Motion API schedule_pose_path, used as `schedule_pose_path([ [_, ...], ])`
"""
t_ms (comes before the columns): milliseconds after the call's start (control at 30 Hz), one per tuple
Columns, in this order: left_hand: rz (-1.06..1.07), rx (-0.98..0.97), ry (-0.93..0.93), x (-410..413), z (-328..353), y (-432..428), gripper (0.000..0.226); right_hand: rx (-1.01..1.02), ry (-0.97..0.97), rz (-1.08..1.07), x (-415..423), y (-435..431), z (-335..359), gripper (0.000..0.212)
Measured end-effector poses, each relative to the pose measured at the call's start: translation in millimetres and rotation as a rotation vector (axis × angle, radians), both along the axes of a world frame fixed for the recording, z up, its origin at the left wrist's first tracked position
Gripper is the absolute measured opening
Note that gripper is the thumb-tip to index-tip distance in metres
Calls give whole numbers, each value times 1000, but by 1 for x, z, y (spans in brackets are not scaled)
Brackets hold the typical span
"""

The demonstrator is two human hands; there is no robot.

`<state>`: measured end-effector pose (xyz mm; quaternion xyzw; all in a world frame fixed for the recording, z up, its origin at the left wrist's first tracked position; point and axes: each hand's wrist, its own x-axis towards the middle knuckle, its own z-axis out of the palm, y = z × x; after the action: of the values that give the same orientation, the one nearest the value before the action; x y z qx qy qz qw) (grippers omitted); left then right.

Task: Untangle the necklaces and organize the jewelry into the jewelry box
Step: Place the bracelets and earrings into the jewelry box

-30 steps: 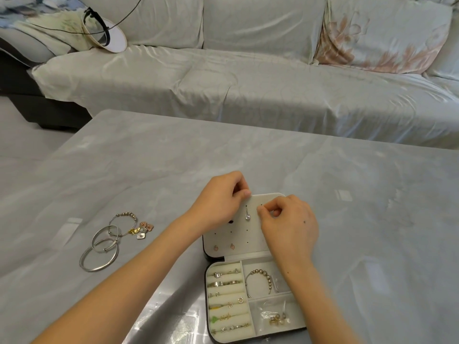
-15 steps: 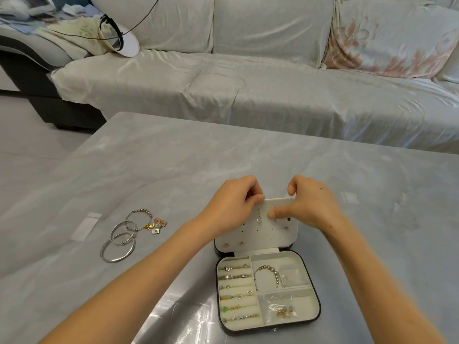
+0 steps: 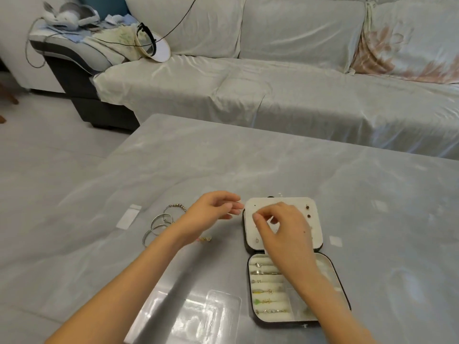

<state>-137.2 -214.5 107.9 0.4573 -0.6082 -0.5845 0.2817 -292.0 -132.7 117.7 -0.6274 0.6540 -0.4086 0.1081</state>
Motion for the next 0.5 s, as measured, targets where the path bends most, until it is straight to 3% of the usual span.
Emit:
schedule_pose_path([
  [200,85,-56,-122,21,-16,-8,23,122,6,65,33,-16,-32,19],
  [333,297,-294,-520,57,-26,-16,16,178,35,94,53,-25,-38,16],
  [433,310,-336,-774,79,-32,-11,4,243,58,125,68,-32,-41,17],
  [500,292,-343,-906,86,-37,-5,10,247,56,125,74,-32,-45,18],
])
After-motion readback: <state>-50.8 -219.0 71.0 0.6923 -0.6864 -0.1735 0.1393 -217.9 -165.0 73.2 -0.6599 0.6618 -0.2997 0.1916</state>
